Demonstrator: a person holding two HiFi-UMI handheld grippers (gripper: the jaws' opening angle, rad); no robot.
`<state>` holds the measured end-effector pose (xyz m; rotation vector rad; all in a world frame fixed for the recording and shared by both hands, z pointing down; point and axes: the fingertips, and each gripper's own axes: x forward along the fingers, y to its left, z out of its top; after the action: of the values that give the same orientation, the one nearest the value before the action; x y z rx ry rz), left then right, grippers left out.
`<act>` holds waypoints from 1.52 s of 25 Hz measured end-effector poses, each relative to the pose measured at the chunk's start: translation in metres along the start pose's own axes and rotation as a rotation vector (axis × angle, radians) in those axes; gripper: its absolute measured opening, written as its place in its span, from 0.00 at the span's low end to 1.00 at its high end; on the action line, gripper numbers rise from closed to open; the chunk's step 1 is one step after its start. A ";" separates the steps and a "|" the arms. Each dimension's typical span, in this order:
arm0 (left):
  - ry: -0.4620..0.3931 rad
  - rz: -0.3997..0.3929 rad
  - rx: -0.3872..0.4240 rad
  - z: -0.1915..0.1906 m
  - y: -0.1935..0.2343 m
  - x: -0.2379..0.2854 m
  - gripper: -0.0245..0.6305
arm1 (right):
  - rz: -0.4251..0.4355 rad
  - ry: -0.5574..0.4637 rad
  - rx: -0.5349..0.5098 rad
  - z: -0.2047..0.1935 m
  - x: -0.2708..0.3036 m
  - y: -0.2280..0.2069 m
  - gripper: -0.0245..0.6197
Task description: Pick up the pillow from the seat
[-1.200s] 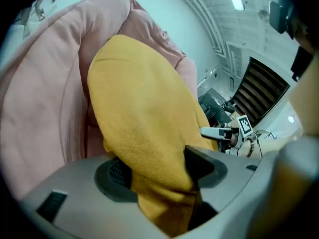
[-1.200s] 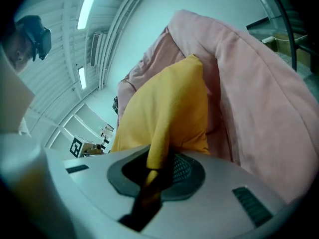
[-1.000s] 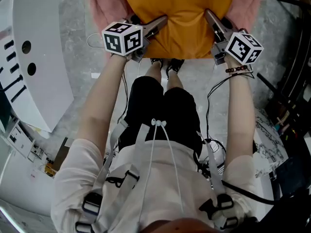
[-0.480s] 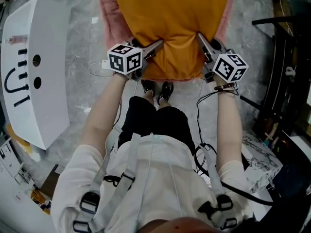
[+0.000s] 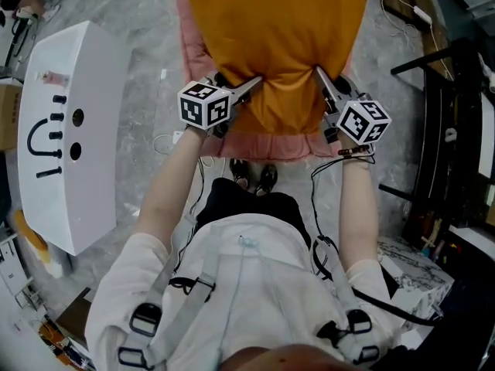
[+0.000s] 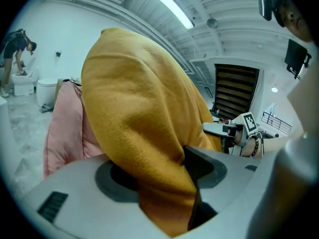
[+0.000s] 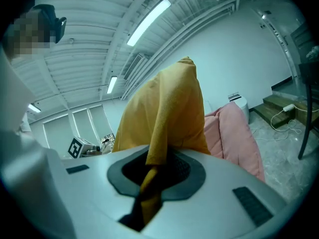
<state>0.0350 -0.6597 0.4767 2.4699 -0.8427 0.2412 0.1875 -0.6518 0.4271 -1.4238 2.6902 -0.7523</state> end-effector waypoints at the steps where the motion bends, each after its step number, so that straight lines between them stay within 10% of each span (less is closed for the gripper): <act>1: -0.012 0.001 0.010 0.009 -0.003 -0.001 0.48 | 0.004 -0.010 -0.008 0.009 -0.001 0.002 0.13; 38: -0.369 0.029 0.366 0.251 -0.085 -0.069 0.48 | 0.113 -0.389 -0.317 0.246 -0.041 0.103 0.13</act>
<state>0.0323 -0.6983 0.2054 2.8998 -1.0636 -0.0627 0.1868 -0.6713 0.1583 -1.2867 2.6219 -0.0290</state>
